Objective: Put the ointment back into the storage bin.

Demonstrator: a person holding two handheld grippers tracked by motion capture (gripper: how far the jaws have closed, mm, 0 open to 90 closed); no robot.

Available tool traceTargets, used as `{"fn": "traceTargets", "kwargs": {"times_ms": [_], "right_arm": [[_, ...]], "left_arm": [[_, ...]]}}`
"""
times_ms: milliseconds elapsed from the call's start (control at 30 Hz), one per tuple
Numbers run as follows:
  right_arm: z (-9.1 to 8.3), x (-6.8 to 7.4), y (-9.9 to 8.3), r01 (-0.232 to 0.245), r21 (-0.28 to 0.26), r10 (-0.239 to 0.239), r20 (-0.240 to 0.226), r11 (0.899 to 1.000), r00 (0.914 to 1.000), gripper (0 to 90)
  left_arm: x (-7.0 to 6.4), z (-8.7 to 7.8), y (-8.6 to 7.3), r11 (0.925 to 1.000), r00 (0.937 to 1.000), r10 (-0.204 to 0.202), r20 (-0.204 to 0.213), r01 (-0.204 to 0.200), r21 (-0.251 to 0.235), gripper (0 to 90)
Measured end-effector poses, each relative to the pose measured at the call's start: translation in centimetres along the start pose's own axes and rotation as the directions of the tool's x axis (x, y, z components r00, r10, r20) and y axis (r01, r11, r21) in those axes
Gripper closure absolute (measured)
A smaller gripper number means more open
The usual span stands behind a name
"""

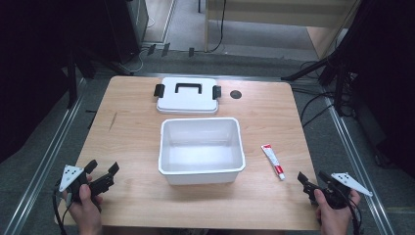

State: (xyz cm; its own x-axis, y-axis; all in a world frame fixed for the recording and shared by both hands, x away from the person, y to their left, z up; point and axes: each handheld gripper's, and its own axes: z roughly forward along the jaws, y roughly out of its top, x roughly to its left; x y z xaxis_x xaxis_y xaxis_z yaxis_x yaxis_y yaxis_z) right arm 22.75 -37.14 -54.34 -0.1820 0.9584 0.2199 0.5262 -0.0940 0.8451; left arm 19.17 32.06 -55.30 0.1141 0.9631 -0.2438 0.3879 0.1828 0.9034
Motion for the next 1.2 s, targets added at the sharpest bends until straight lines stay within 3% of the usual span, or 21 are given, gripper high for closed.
{"fn": "traceTargets", "kwargs": {"times_ms": [233, 433, 467, 500, 533, 567, 600, 667, 733, 767, 800, 833, 867, 900, 933, 967, 1033, 1067, 1100, 1167, 1200], "right_arm": [[-0.4, 0.9, 1.6, 0.036, 0.085, -0.042, 0.064, 0.996, 0.9971, 14.8], [-0.3, 1.5, 3.2, 0.093, 0.211, -0.104, 0.043, 0.973, 0.9936, 15.4], [0.1, 1.9, 3.7, 0.133, 0.285, -0.144, 0.018, 0.949, 0.9894, 14.2], [0.1, 1.9, 3.7, 0.133, 0.285, -0.144, 0.018, 0.949, 0.9894, 14.2], [0.4, 2.5, 4.1, 0.181, 0.337, -0.202, 0.028, 0.924, 0.9789, 14.4], [0.4, 2.5, 4.1, 0.181, 0.337, -0.202, 0.028, 0.924, 0.9789, 14.4], [0.7, 2.9, 4.5, 0.188, 0.394, -0.209, 0.01, 0.9, 0.9778, 14.0], [0.9, 3.2, 4.7, 0.196, 0.416, -0.216, 0.002, 0.888, 0.9763, 14.0], [1.6, 4.0, 5.4, 0.228, 0.495, -0.252, -0.019, 0.839, 0.9675, 13.7], [1.6, 4.0, 5.4, 0.228, 0.495, -0.252, -0.019, 0.839, 0.9675, 13.7], [2.0, 4.5, 5.9, 0.26, 0.537, -0.283, -0.041, 0.803, 0.9583, 13.3], [2.0, 4.5, 5.9, 0.26, 0.537, -0.283, -0.041, 0.803, 0.9583, 13.3], [2.3, 5.0, 6.4, 0.283, 0.571, -0.311, -0.05, 0.77, 0.9489, 13.3], [2.3, 5.0, 6.4, 0.283, 0.571, -0.311, -0.05, 0.77, 0.9489, 13.3], [2.7, 5.5, 7.0, 0.299, 0.607, -0.333, -0.06, 0.736, 0.9411, 13.3], [2.7, 5.5, 7.0, 0.299, 0.607, -0.333, -0.06, 0.736, 0.9411, 13.3], [3.0, 6.0, 7.6, 0.316, 0.63, -0.347, -0.078, 0.709, 0.9348, 13.3], [3.4, 6.4, 8.2, 0.32, 0.657, -0.346, -0.095, 0.683, 0.9334, 13.3], [3.4, 6.4, 8.2, 0.32, 0.657, -0.346, -0.095, 0.683, 0.9334, 13.3], [3.8, 6.8, 8.6, 0.324, 0.696, -0.357, -0.103, 0.641, 0.9285, 13.3], [4.4, 7.1, 9.0, 0.329, 0.727, -0.366, -0.115, 0.602, 0.9234, 13.7]], "left_arm": [[-0.1, 0.0, 0.0, 0.9999, 0.9999, 0.01, -0.003, -0.01, -0.004, 14.3], [-0.1, 0.0, 0.0, 1.0, 1.0, 0.008, -0.001, -0.008, -0.002, 14.3], [-0.1, 0.0, 0.0, 1.0, 1.0, 0.008, -0.001, -0.008, 0.002, 14.3], [-0.1, 0.0, 0.0, 1.0, 1.0, 0.008, -0.001, -0.008, 0.002, 14.3], [-0.1, 0.0, 0.0, 1.0, 1.0, 0.009, -0.002, -0.009, 0.003, 14.3], [-0.1, 0.0, 0.0, 0.9999, 1.0, 0.009, -0.004, -0.009, 0.008, 14.3], [-0.1, 0.1, 0.0, 0.9999, 1.0, 0.007, -0.004, -0.007, 0.014, 14.4], [-0.1, 0.2, 0.0, 0.9998, 0.9999, 0.007, -0.012, -0.006, 0.021, 14.4], [-0.2, 0.2, 0.0, 0.9997, 0.9998, 0.01, -0.015, -0.009, 0.022, 14.4], [-0.2, 0.2, 0.0, 0.9997, 0.9998, 0.01, -0.015, -0.009, 0.022, 14.4], [-0.1, 0.2, 0.0, 0.9997, 0.9999, 0.009, -0.013, -0.009, 0.023, 14.4], [-0.1, 0.2, 0.0, 0.9997, 0.9999, 0.009, -0.013, -0.009, 0.023, 14.4], [-0.1, 0.2, 0.1, 0.9996, 0.9999, 0.004, -0.01, -0.004, 0.027, 14.4], [-0.1, 0.2, 0.1, 0.9996, 0.9999, 0.004, -0.01, -0.004, 0.027, 14.4], [-0.1, 0.2, 0.1, 0.9997, 1.0, 0.0, -0.007, 0.0, 0.025, 14.4], [-0.1, 0.2, 0.1, 0.9997, 1.0, 0.0, -0.007, 0.0, 0.025, 14.5], [-0.1, 0.2, 0.1, 0.9997, 1.0, -0.002, -0.009, 0.002, 0.025, 14.5], [-0.1, 0.2, 0.1, 0.9997, 1.0, 0.0, -0.009, 0.0, 0.025, 14.5], [-0.1, 0.2, 0.1, 0.9997, 1.0, 0.0, -0.009, 0.0, 0.025, 14.5], [-0.1, 0.2, 0.1, 0.9997, 1.0, -0.001, -0.008, 0.001, 0.026, 14.5], [0.0, 0.2, 0.1, 0.9996, 1.0, -0.002, -0.007, 0.003, 0.026, 14.5]]}}
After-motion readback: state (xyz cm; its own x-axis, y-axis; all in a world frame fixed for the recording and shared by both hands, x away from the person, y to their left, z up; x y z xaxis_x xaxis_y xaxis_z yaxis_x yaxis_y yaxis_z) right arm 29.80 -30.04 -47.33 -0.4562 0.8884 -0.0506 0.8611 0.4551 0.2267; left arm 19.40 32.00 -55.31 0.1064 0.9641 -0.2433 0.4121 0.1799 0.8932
